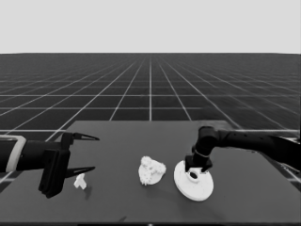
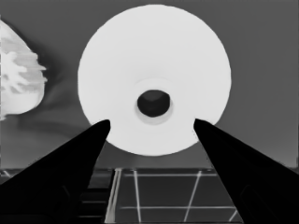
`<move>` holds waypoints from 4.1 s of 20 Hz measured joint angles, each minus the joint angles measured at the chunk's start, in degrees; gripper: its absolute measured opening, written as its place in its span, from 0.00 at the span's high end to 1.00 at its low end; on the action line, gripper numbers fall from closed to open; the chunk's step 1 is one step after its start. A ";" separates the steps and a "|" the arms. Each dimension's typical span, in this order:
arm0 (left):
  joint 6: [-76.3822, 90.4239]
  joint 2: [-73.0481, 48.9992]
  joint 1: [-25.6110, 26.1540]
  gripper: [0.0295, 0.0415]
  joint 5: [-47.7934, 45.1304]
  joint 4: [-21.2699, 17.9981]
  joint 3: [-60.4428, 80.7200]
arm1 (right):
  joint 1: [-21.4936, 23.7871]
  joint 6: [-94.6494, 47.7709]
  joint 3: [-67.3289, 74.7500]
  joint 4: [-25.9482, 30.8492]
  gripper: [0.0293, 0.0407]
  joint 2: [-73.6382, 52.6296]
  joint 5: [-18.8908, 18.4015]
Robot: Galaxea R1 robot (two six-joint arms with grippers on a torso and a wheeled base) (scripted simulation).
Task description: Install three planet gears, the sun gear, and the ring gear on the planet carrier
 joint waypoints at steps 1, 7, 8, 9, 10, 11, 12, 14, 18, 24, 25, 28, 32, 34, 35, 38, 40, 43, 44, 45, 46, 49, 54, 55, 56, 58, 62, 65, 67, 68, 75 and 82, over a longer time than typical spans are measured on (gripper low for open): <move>0.00 0.00 0.00 0.25 0.00 0.00 0.00 | -2.31 -0.83 -1.82 -1.89 0.19 0.66 0.93; 0.00 0.00 0.00 0.25 0.00 0.00 0.00 | -5.04 -2.13 -4.75 -4.21 0.19 1.75 2.42; 0.00 0.00 0.00 0.25 0.00 0.00 0.00 | -5.07 -2.15 -4.80 -4.25 0.51 1.76 2.44; 0.00 0.00 0.00 0.25 0.00 0.00 0.00 | -5.06 -2.16 -4.82 -4.26 0.51 1.77 2.45; 0.00 0.00 0.00 0.25 0.00 0.00 0.00 | -5.06 -2.17 -4.83 -4.27 0.51 1.77 2.45; 0.00 0.00 0.00 0.25 0.00 0.00 0.00 | -5.06 -2.17 -4.84 -4.27 0.51 1.78 2.45; 0.00 0.00 0.00 0.25 0.00 0.00 0.00 | -5.06 -2.18 -4.84 -4.27 0.51 1.78 2.45; 0.00 0.00 0.00 0.25 0.00 0.00 0.00 | -5.06 -2.18 -4.84 -4.28 0.51 1.78 2.46; 0.00 0.00 0.00 0.25 0.00 0.00 0.00 | 2.12 1.16 2.46 4.38 0.51 -0.88 -2.35; 0.00 0.00 0.00 0.25 0.00 0.00 0.00 | 20.72 0.96 1.89 20.05 0.51 -0.64 -6.29; 0.00 0.00 0.00 0.25 0.00 0.00 0.00 | 20.98 0.86 1.71 20.31 0.51 -0.58 -6.36; 0.00 0.00 0.00 0.25 0.00 0.00 0.00 | 20.01 9.49 -4.19 19.54 0.51 9.37 -5.34; 0.00 0.00 0.00 0.25 0.00 0.00 0.00 | 18.32 9.97 -22.70 18.10 0.51 32.94 -5.04; 0.00 0.00 0.00 0.25 0.00 0.00 0.00 | 18.18 9.03 -25.54 17.95 0.51 34.95 -5.10; 0.00 0.00 0.00 0.25 0.00 0.00 0.00 | 18.15 8.80 -26.20 17.92 0.51 35.37 -5.12; 0.00 0.00 0.00 0.25 0.00 0.00 0.00 | 11.93 9.00 -26.31 10.56 0.51 35.62 -3.95; 0.00 0.00 0.00 0.25 0.00 0.00 0.00 | 3.70 7.41 -28.72 3.66 0.51 36.23 -2.68; 0.00 0.00 0.00 0.25 0.00 0.00 0.00 | 0.82 5.97 -30.99 0.99 0.51 36.81 -1.77; 0.00 0.00 0.00 0.25 0.00 0.00 0.00 | 0.64 5.81 -31.25 0.71 0.51 36.87 -1.69; 0.00 0.00 0.00 0.25 0.00 0.00 0.00 | 0.61 5.72 -31.39 0.54 0.51 36.89 -1.66; 0.00 0.00 0.00 0.25 0.00 0.00 0.00 | 0.53 5.68 -31.46 0.44 0.51 36.93 -1.60; 0.00 0.00 0.00 0.25 0.00 0.00 0.00 | -0.02 6.18 -31.51 0.40 0.52 36.94 -1.53; 0.00 0.00 0.00 0.25 0.00 0.00 0.00 | -0.24 8.44 -31.52 0.39 0.52 36.93 -1.52; 0.00 0.00 0.00 0.25 0.00 0.00 0.00 | -0.25 8.93 -31.52 0.39 0.52 36.93 -1.52; 0.00 0.00 0.00 0.25 0.00 0.00 0.00 | -0.25 9.43 -31.52 0.39 0.52 36.94 -1.52; 0.00 0.00 0.00 0.25 0.00 0.00 0.00 | -0.30 10.42 -31.53 0.39 0.52 36.94 -1.51; 0.00 0.00 0.00 0.25 0.00 0.00 0.00 | -0.31 12.42 -31.53 0.39 0.52 36.93 -1.51; 0.00 0.00 0.00 0.25 0.00 0.00 0.00 | -0.30 13.92 -31.53 0.38 0.52 36.93 -1.51; 0.00 0.00 0.00 0.25 0.00 0.00 0.00 | -0.30 14.92 -31.54 0.38 0.52 36.92 -1.52; 0.00 0.00 0.00 0.25 0.00 0.00 0.00 | -0.30 15.42 -31.54 0.38 0.52 36.92 -1.52; 0.00 0.00 0.00 0.25 0.00 0.00 0.00 | -0.31 18.92 -31.55 0.37 0.52 36.91 -1.52; 0.00 0.00 0.00 0.25 0.00 0.00 0.00 | -0.32 22.42 -31.55 0.37 0.52 36.90 -1.53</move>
